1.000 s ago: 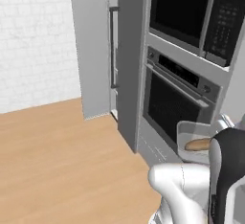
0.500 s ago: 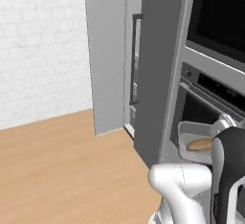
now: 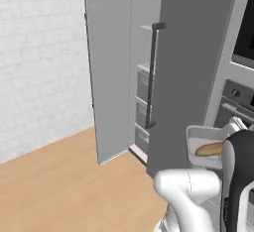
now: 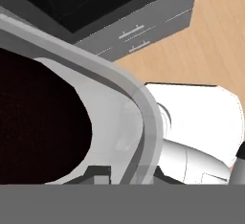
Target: Take the meat container that has the steak and place it on the second highest rack of the freezer. Then take the vegetable container that has the sweet potato and avocado and place it on the highest rack of the freezer.
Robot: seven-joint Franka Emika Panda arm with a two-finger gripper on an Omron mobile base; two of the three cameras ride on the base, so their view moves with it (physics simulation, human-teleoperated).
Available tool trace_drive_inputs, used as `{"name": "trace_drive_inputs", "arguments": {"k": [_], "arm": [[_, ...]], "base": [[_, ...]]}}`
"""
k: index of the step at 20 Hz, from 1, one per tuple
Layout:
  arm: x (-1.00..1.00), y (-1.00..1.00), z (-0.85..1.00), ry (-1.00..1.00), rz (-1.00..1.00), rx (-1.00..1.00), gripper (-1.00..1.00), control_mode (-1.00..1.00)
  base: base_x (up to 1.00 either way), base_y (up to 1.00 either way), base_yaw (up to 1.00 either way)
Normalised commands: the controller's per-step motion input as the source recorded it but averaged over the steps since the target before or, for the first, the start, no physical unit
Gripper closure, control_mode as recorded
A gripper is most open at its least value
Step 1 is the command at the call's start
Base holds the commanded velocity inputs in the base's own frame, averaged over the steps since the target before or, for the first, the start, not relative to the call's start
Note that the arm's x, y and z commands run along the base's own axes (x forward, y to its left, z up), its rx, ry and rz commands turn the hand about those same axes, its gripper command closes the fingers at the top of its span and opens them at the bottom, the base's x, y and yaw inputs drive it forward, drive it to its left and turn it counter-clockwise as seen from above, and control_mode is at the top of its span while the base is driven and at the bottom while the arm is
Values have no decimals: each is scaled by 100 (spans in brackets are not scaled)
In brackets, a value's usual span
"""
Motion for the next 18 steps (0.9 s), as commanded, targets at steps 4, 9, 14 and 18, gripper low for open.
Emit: {"name": "trace_drive_inputs", "arguments": {"k": [4, 9, 14, 18], "arm": [[0, 0, 0, 0, 0, 0, 100, 100], [0, 0, 0, 0, 0, 0, 100, 100], [0, 0, 0, 0, 0, 0, 100, 100], [0, 0, 0, 0, 0, 0, 100, 100]], "base": [[98, 99, -57], [77, 99, -65], [61, 92, -70], [43, 88, -70]]}}
